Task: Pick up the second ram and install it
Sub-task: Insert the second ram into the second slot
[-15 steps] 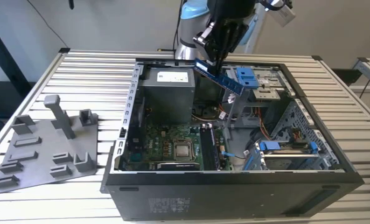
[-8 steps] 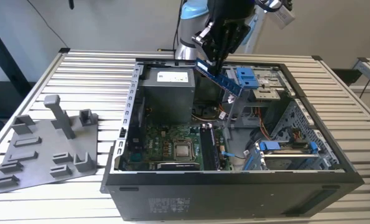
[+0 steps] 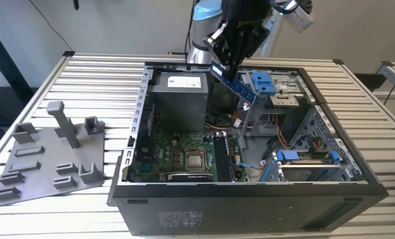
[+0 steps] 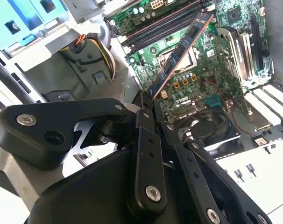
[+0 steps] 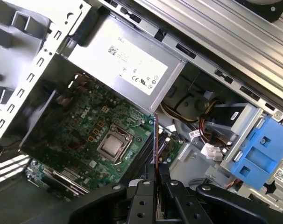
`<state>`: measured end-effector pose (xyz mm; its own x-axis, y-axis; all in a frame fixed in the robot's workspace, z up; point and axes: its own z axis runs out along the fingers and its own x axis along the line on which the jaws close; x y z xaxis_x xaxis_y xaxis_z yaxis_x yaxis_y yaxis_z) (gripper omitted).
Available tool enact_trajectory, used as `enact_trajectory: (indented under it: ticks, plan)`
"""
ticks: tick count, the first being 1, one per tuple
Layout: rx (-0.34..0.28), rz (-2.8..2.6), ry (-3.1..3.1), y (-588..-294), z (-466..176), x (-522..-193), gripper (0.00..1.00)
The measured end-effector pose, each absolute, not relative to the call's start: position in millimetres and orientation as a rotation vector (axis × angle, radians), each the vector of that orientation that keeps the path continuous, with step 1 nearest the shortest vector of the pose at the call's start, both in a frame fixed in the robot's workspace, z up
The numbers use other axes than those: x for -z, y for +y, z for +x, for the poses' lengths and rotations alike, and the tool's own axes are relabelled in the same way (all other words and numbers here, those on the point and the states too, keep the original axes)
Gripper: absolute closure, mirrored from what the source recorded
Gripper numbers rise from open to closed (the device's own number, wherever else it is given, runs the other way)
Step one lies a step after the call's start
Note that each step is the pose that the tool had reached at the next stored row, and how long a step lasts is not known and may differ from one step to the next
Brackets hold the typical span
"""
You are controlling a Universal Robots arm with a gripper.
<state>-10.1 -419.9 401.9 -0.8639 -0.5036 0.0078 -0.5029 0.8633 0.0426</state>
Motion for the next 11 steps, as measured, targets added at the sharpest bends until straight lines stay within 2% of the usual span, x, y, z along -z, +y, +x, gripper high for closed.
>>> enact_trajectory:
  ticks: [11]
  plan:
    - [0.061, 0.767, -3.027, -420.0, -10.0, -401.9, 0.86]
